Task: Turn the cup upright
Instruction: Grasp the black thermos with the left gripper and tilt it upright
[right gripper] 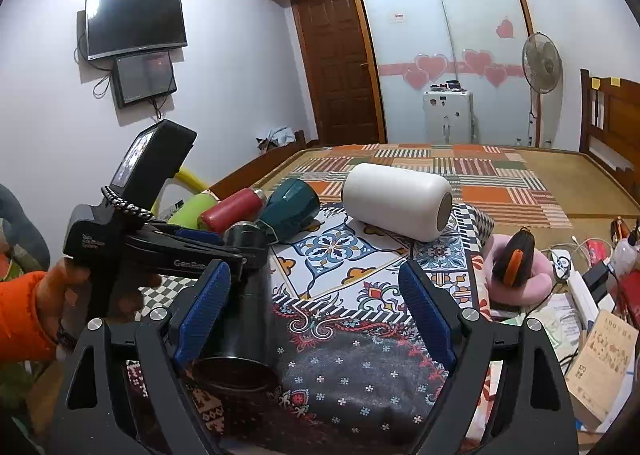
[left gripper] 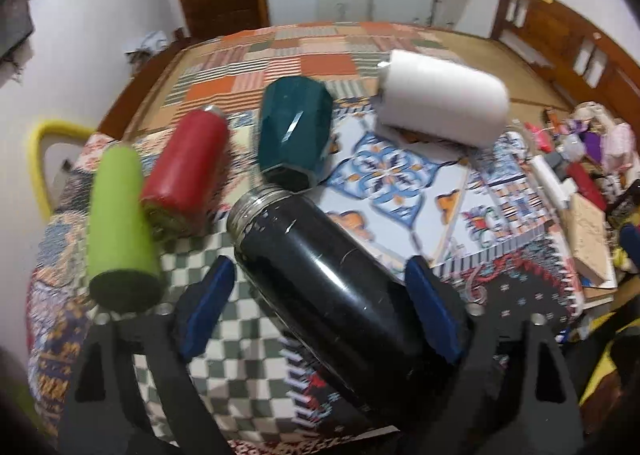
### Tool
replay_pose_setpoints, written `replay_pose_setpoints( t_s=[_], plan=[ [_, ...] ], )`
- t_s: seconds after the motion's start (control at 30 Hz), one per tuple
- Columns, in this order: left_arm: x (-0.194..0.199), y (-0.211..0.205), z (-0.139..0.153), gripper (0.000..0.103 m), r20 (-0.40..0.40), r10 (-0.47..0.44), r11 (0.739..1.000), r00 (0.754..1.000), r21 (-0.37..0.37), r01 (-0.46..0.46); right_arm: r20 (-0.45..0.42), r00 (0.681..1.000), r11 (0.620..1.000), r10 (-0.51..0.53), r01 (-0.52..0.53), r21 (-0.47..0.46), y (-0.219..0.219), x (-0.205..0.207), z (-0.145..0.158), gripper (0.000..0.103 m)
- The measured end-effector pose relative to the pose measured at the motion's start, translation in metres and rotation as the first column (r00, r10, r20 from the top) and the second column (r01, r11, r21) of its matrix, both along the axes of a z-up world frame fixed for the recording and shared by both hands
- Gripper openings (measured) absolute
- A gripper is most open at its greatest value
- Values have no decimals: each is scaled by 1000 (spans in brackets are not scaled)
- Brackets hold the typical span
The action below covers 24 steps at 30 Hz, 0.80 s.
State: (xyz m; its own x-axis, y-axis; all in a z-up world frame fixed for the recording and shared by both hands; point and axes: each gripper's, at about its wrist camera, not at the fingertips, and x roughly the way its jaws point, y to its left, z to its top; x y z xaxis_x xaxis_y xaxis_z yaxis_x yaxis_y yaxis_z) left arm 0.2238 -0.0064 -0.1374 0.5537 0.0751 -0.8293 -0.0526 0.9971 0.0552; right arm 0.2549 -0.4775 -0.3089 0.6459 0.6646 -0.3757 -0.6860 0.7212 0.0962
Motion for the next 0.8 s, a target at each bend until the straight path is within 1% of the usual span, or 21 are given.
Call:
replay_pose_setpoints(
  t_s=[0.07,0.13,0.17,0.23,0.33,0.4,0.53,0.67,0.73,0.8],
  plan=[
    [-3,1,-4,95,-15,11,1000,1000,20,-11,-2,1000,1000,3,-3,2,1,0,0,85],
    [-3,3,-11,96,-47,13,1000,999,-9,-13,-6,1000,1000,7,-7,6,2,1,0,85],
    [-3,5,-13,97,-56,25,1000,998,-11,-26,-6,1000,1000,10,-10,9,1,0,-1,85],
    [-1,7,-16,96,-53,33,999,998,-25,-34,-5,1000,1000,11,-11,10,2,-1,-1,85],
    [3,13,-18,88,-54,38,998,998,-50,-40,-10,1000,1000,17,-17,8,2,1,-3,85],
    [7,14,-21,81,-61,33,998,998,-57,-36,-12,1000,1000,19,-19,7,2,2,-3,85],
    [13,15,-23,76,-65,1,996,998,-85,-7,-18,1000,1000,19,-19,8,1,5,-6,85],
    [16,11,-19,69,-63,-52,992,997,-119,44,-31,999,999,31,-31,11,3,8,-7,85],
    [13,10,-13,67,-45,-77,987,996,-142,70,-27,999,999,34,-34,8,5,7,-6,85],
    [6,7,-3,67,-3,-97,988,995,-123,96,-19,999,999,43,-43,7,6,4,-4,85]
  ],
)
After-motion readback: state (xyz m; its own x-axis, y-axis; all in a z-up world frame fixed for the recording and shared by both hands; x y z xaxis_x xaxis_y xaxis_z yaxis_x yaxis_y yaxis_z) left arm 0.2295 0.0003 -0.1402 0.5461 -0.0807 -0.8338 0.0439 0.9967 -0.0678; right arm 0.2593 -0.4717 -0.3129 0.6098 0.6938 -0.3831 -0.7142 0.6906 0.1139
